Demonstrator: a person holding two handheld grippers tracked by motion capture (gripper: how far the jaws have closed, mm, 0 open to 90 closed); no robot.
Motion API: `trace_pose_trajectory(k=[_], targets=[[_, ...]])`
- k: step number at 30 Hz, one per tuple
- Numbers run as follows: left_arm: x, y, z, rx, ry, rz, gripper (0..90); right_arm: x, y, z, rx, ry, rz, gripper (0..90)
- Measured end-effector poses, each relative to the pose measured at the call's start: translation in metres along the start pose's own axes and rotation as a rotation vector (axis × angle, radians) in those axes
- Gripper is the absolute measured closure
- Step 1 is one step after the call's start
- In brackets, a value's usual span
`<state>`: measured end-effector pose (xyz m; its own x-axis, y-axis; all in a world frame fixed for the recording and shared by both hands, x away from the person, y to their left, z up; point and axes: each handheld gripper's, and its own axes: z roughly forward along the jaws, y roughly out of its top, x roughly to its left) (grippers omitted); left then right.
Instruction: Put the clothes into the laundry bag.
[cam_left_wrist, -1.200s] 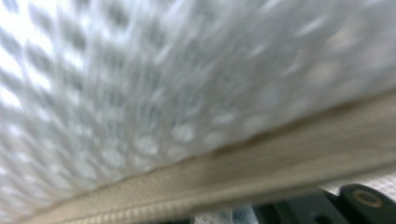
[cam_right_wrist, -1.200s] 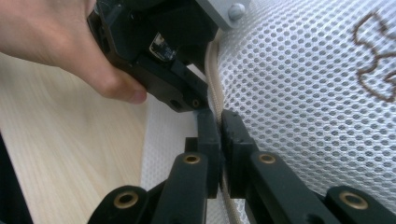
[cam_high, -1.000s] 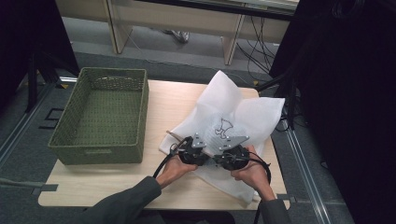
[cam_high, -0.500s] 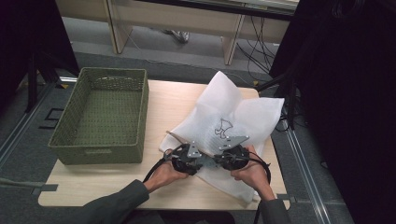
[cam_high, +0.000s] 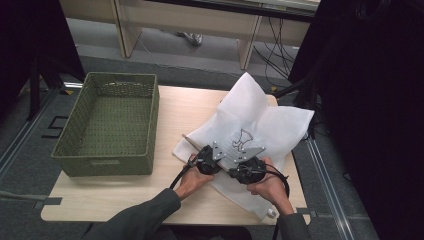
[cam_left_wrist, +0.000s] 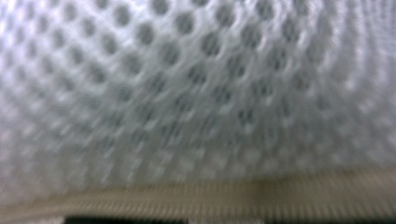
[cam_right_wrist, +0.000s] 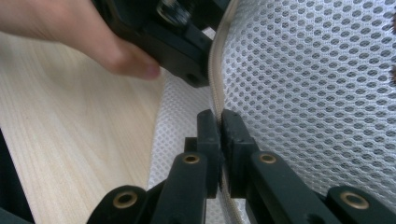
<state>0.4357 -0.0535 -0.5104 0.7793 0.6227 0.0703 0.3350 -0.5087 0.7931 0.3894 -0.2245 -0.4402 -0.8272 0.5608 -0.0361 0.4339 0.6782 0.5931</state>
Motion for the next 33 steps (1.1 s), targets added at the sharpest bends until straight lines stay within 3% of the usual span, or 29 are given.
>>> trace_pose_trajectory(k=[2,5,6,8,9,10,13,14,19,20,22,23,24,27,29,30,33], targets=[[0.000,-0.003,-0.007,-0.003,-0.029,-0.022,70.8,-0.001,-0.001,0.005,0.002,0.001,0.001,87.8],[-0.001,-0.006,-0.018,0.004,-0.046,-0.015,61.8,-0.002,-0.003,0.008,0.015,0.000,0.016,87.7],[-0.002,-0.006,-0.024,0.002,-0.051,-0.004,60.2,-0.003,-0.003,0.009,0.012,-0.002,0.005,87.7],[-0.003,-0.008,-0.035,0.009,-0.043,0.023,54.0,-0.002,-0.003,0.010,0.033,0.004,0.034,87.6],[-0.003,-0.009,-0.041,0.011,-0.038,0.030,50.0,-0.003,-0.002,0.011,0.031,0.005,0.013,87.6],[-0.003,-0.011,-0.046,0.015,-0.041,0.032,46.9,-0.002,-0.003,0.012,0.030,0.004,0.037,87.5],[0.002,-0.018,-0.057,0.045,-0.080,0.047,46.1,-0.005,-0.003,0.015,0.027,-0.007,0.012,87.4],[0.004,-0.021,-0.059,0.053,-0.082,0.051,46.6,-0.004,-0.003,0.016,0.028,-0.007,0.031,87.4],[0.009,-0.025,-0.053,0.065,-0.100,0.059,57.6,-0.009,-0.001,0.025,0.046,-0.023,0.007,87.3],[0.010,-0.025,-0.051,0.062,-0.107,0.064,59.3,-0.008,-0.001,0.027,0.049,-0.035,0.021,87.3],[0.012,-0.024,-0.047,0.064,-0.124,0.054,66.3,-0.009,-0.001,0.030,0.056,-0.033,0.034,87.4],[0.014,-0.024,-0.044,0.066,-0.132,0.043,70.1,-0.013,-0.001,0.032,0.054,-0.038,0.001,87.3],[0.015,-0.024,-0.041,0.072,-0.127,0.050,74.0,-0.013,-0.001,0.034,0.061,-0.042,0.034,87.4],[0.015,-0.028,-0.031,0.091,-0.133,0.058,86.9,-0.015,-0.001,0.039,0.063,-0.062,0.030,87.4],[0.014,-0.028,-0.032,0.097,-0.136,0.071,89.0,-0.016,-0.001,0.043,0.070,-0.076,0.048,87.5],[0.013,-0.028,-0.032,0.109,-0.129,0.073,89.0,-0.018,-0.001,0.045,0.067,-0.079,0.026,87.5],[0.010,-0.030,-0.037,0.115,-0.116,0.091,89.2,-0.023,-0.001,0.049,0.068,-0.094,0.053,87.7]])
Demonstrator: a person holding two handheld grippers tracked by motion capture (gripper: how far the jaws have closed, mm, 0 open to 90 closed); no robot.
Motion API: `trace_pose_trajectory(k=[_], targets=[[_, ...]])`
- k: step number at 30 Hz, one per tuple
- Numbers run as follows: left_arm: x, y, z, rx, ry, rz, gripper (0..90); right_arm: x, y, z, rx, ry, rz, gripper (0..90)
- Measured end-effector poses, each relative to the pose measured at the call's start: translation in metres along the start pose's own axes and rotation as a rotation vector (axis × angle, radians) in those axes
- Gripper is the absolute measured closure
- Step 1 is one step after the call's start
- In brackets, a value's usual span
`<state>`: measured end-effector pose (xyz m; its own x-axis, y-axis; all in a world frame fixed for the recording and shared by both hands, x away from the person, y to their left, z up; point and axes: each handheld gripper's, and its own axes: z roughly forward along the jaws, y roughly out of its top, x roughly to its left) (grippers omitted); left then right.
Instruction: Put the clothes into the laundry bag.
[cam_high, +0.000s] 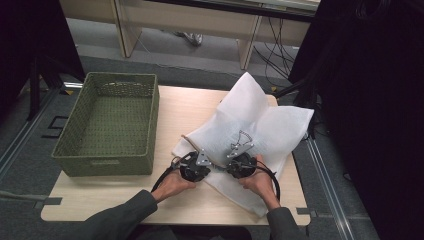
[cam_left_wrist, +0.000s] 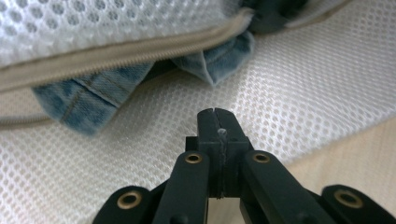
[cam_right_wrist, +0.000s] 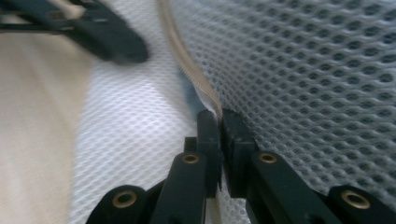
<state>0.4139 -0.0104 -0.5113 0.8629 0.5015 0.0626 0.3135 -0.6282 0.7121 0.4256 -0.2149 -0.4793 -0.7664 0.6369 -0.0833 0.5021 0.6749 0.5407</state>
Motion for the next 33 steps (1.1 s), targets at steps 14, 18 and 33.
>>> trace_pose_trajectory(k=[14,18,33], targets=[[-0.035,-0.011,-0.015,-0.002,-0.045,0.011,89.2,-0.011,0.008,0.007,0.026,-0.082,-0.031,87.8],[-0.045,-0.012,-0.015,-0.011,-0.055,0.014,89.2,-0.020,0.010,0.009,0.020,-0.111,-0.027,87.8],[-0.048,-0.010,-0.014,-0.015,-0.061,0.033,88.9,-0.046,0.016,0.014,0.007,-0.139,-0.011,87.3]])
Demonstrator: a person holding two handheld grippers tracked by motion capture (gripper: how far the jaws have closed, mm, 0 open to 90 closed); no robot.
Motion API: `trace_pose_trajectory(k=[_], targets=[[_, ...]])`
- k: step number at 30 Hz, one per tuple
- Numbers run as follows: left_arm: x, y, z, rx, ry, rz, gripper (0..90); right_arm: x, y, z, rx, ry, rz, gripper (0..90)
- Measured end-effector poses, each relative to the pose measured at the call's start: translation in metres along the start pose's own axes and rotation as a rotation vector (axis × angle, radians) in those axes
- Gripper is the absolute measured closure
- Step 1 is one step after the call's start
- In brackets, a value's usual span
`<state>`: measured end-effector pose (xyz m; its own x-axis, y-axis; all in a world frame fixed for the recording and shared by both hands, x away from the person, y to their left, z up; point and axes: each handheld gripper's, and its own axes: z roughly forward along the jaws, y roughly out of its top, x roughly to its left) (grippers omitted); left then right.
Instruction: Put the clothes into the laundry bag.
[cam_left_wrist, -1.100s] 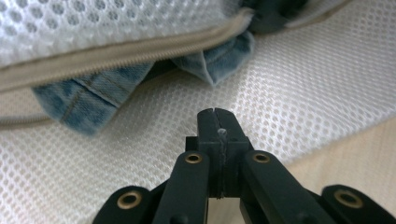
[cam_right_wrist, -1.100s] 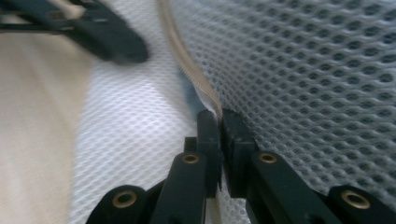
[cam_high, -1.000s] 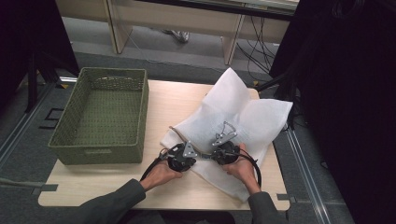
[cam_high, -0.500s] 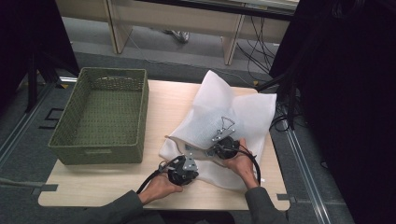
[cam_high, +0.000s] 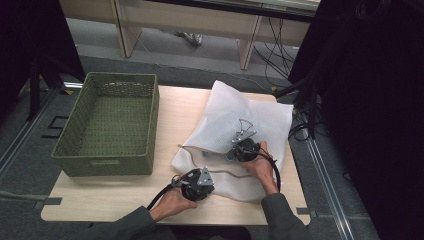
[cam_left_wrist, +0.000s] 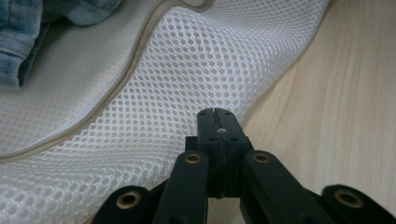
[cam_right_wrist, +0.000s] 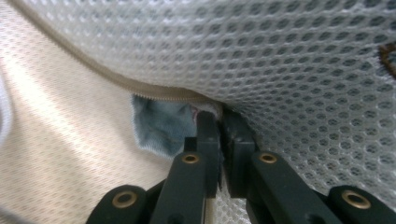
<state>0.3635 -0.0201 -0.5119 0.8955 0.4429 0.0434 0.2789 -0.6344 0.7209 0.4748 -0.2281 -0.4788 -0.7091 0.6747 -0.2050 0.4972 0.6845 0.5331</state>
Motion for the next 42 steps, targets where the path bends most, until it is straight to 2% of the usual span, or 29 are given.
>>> trace_pose_trajectory(k=[1,2,4,5,6,7,9,11,12,14,15,16,17,18,19,21,24,29,30,31,35,37,39,40,41,42], targets=[[0.000,0.000,0.000,0.004,0.004,0.010,88.9,0.001,0.000,-0.001,0.006,-0.001,-0.003,87.2],[0.000,0.000,0.000,0.005,0.003,-0.007,88.9,0.003,-0.001,-0.004,0.006,-0.002,-0.014,87.2],[0.000,0.000,0.000,0.002,0.004,0.000,88.9,0.007,-0.001,-0.010,0.003,0.015,-0.022,87.1],[0.001,0.001,0.000,0.003,0.005,0.005,88.9,0.011,-0.002,-0.016,-0.001,0.032,-0.034,87.1],[0.000,0.001,0.001,0.002,0.005,-0.020,88.8,0.013,-0.002,-0.022,-0.003,0.038,-0.052,87.1],[-0.001,0.001,0.001,0.001,0.011,-0.024,88.8,0.017,-0.003,-0.028,-0.007,0.022,-0.036,87.1],[-0.001,0.001,0.002,0.002,0.012,-0.021,88.9,0.022,-0.003,-0.041,-0.030,0.057,-0.077,87.1],[-0.002,0.002,0.001,0.006,0.018,-0.020,88.8,0.031,-0.003,-0.055,-0.034,0.067,-0.084,87.4],[-0.002,0.002,0.001,0.008,0.017,-0.016,88.8,0.036,-0.005,-0.059,-0.062,0.058,-0.100,87.4],[-0.001,0.002,0.001,0.007,0.018,-0.005,88.6,0.044,-0.009,-0.067,-0.051,0.067,-0.117,87.6],[-0.002,0.002,0.002,0.007,0.021,-0.022,88.5,0.046,-0.011,-0.068,-0.031,0.098,-0.144,87.7],[-0.002,0.002,0.002,0.004,0.024,-0.022,88.4,0.050,-0.015,-0.066,-0.014,0.106,-0.171,87.7],[-0.003,0.002,0.003,0.000,0.023,-0.021,88.4,0.055,-0.021,-0.064,0.019,0.098,-0.141,87.8],[-0.003,0.003,0.002,0.001,0.022,-0.017,88.2,0.053,-0.024,-0.059,0.030,0.099,-0.195,87.7],[-0.002,0.003,0.002,0.001,0.021,-0.002,88.1,0.056,-0.029,-0.055,0.067,0.106,-0.156,87.7],[-0.004,0.003,0.003,0.002,0.010,-0.046,87.7,0.058,-0.034,-0.046,0.116,0.118,-0.168,87.6],[-0.007,0.004,0.005,-0.003,0.004,-0.033,87.2,0.056,-0.035,-0.041,0.140,0.106,-0.172,87.6],[-0.015,0.010,0.010,-0.010,-0.013,-0.039,86.9,0.052,-0.038,-0.040,0.154,0.093,-0.160,87.0],[-0.016,0.012,0.011,-0.008,-0.015,-0.026,86.9,0.050,-0.039,-0.040,0.153,0.086,-0.158,86.8],[-0.018,0.013,0.013,-0.012,-0.019,-0.037,86.7,0.049,-0.040,-0.040,0.156,0.084,-0.156,86.5],[-0.023,0.019,0.019,-0.024,-0.040,-0.026,83.8,0.042,-0.044,-0.042,0.153,0.076,-0.135,84.9],[-0.020,0.021,0.019,-0.025,-0.053,-0.008,81.7,0.039,-0.045,-0.044,0.158,0.079,-0.115,82.3],[-0.016,0.021,0.016,-0.033,-0.069,-0.042,78.7,0.039,-0.046,-0.044,0.143,0.074,-0.099,81.6],[-0.014,0.021,0.012,-0.039,-0.083,-0.054,76.7,0.039,-0.046,-0.045,0.141,0.075,-0.111,80.9],[-0.012,0.022,0.006,-0.055,-0.096,-0.039,74.4,0.039,-0.046,-0.046,0.137,0.076,-0.111,80.1],[-0.010,0.022,0.000,-0.072,-0.098,-0.044,71.9,0.039,-0.046,-0.047,0.133,0.076,-0.107,79.6]])
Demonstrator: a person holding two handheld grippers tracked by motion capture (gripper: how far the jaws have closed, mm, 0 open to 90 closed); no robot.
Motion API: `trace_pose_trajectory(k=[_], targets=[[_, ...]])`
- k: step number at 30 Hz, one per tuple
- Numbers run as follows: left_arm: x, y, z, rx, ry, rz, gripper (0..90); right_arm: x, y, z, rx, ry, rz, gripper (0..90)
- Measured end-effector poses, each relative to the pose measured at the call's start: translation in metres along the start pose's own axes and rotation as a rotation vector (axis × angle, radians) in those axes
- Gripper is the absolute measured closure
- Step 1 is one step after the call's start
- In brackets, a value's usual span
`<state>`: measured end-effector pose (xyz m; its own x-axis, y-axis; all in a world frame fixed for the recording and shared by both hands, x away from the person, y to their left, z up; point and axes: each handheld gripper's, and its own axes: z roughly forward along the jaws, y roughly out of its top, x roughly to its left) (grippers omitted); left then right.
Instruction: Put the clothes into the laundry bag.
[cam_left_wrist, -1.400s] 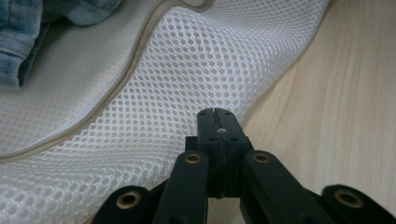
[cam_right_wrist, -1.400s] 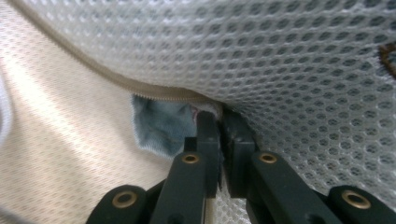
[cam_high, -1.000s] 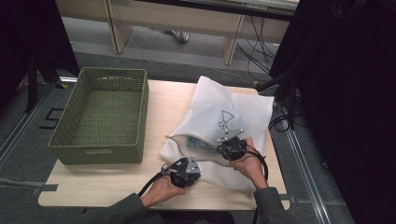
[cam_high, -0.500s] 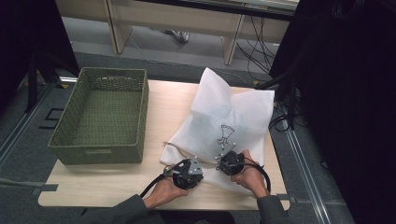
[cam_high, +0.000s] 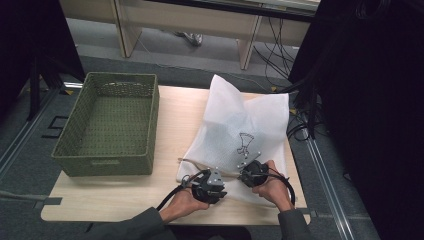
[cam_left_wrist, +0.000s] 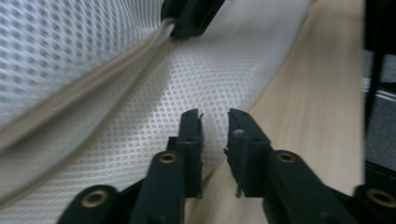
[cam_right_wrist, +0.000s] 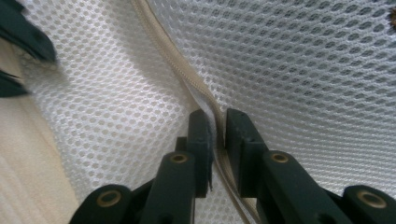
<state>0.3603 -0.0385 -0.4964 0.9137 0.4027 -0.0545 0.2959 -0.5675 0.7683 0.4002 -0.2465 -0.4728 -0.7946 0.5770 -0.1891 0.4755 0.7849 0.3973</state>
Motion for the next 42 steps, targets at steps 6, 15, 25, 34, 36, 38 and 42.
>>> trace_pose_trajectory(k=[6,15,25,34,36,38,42], targets=[[0.017,-0.004,-0.045,-0.025,0.035,-0.006,61.5,0.002,-0.004,-0.008,-0.024,-0.008,0.009,76.1],[0.033,-0.025,-0.093,-0.008,0.094,-0.029,50.9,0.006,-0.013,-0.024,-0.088,-0.033,0.070,60.7],[0.033,-0.042,-0.123,-0.011,0.145,-0.044,38.3,0.007,-0.031,-0.041,-0.219,-0.039,0.199,45.4],[0.040,-0.058,-0.136,-0.088,0.121,-0.165,28.2,0.012,-0.037,-0.051,-0.363,0.014,0.305,39.6],[0.041,-0.060,-0.141,-0.089,0.114,-0.166,25.1,0.015,-0.037,-0.053,-0.393,0.034,0.330,38.3],[0.040,-0.063,-0.145,-0.119,0.119,-0.170,21.1,0.019,-0.037,-0.055,-0.398,0.033,0.344,37.6],[0.040,-0.068,-0.152,-0.124,0.127,-0.164,15.0,0.024,-0.038,-0.054,-0.406,0.051,0.337,35.2]])
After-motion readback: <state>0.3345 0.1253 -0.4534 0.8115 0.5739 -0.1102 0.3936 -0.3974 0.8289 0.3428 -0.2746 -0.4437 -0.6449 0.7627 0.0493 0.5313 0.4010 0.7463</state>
